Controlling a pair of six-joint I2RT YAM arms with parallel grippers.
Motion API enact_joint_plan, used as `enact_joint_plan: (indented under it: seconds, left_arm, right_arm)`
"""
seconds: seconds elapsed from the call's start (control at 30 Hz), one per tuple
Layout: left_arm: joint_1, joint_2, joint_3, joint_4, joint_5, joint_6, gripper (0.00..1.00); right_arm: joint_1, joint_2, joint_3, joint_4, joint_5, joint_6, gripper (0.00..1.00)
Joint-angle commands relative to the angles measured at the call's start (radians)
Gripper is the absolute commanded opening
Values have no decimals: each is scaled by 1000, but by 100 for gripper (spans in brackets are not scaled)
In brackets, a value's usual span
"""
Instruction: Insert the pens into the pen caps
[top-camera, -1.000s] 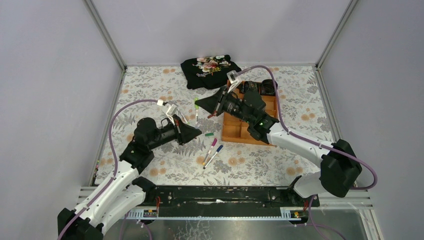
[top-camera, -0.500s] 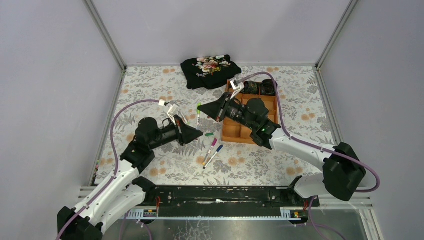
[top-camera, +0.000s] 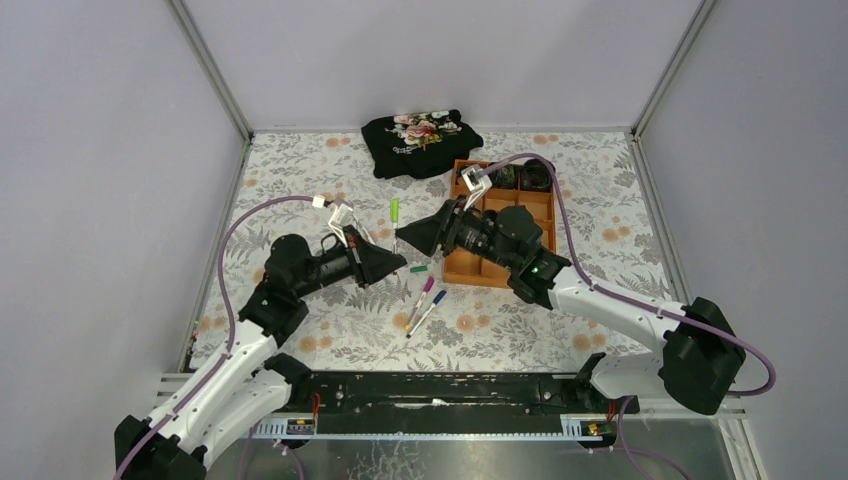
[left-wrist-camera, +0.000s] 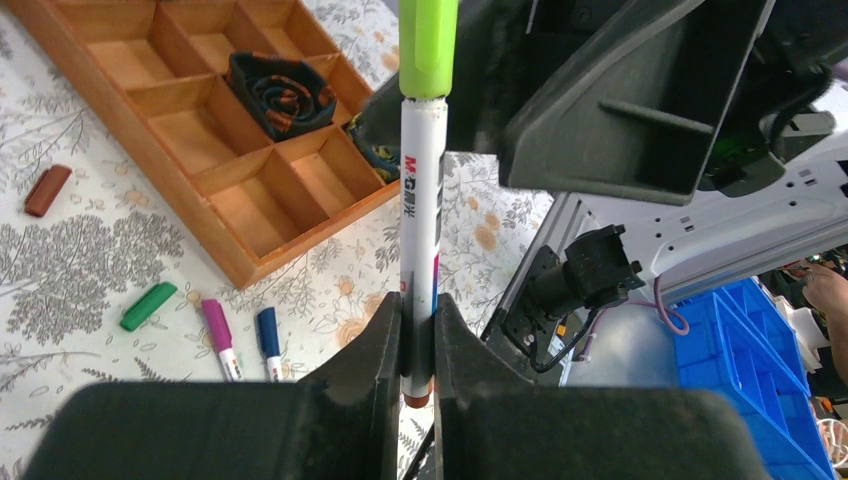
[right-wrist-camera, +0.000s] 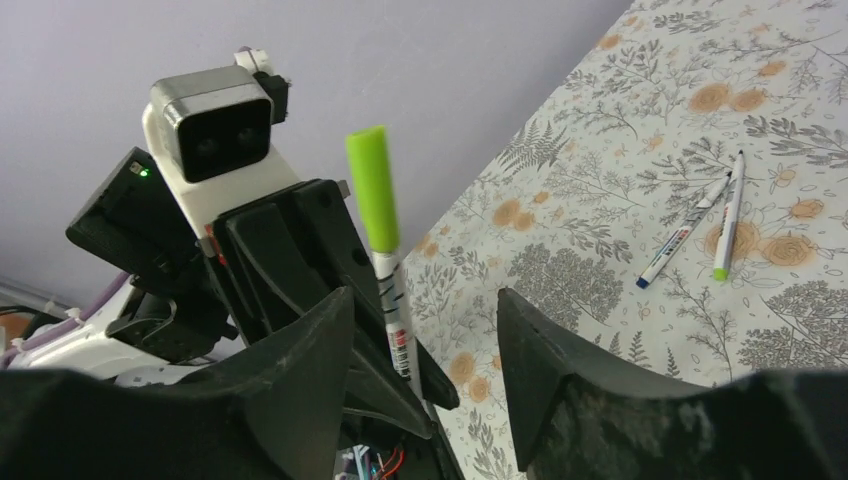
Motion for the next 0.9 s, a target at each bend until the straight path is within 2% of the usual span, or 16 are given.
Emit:
enact_joint_plan:
  seconds: [0.0,0.1,0.23,0.4,0.5,0.57,0.63,0.73,0.77,0.87]
  left_arm:
    - [4,-48,20,92,30,-9,0]
    - [3,-74,11,67,36,-12,0]
    - [4,-93,10,40,50,-16,0]
    - [4,-108,9,29,69,-19,0]
    - [4,-106,10,26,74,-20,0]
    - [3,-105,14,27,74,-20,0]
    - [3,-104,21,26,70,-19,0]
    - [4,-102,31,41,53,-28,0]
    - [4,-104,32,49,44,-35,0]
    - [4,-98,36,94,27,-61,0]
  right_arm:
    - [-30,-38,100,-81,-45,-25,64]
    - [-58,-22,154,-73,-116,-32,70]
    - [-65,32,233,-39,-251,-29,73]
    - [-65,99,308,-36,-317,-25,70]
    - [-64,134,342,-48,-351,-23,56]
    - [-64,151,352,-49,-381,-21,44]
    - [-65,158,346,-46,-413,-18,24]
    - [-64,149,307,-49,-433,-21,4]
    - [-65,144,295,-55,-437,-25,1]
    - [-63,129,242,-72,-454,-31,0]
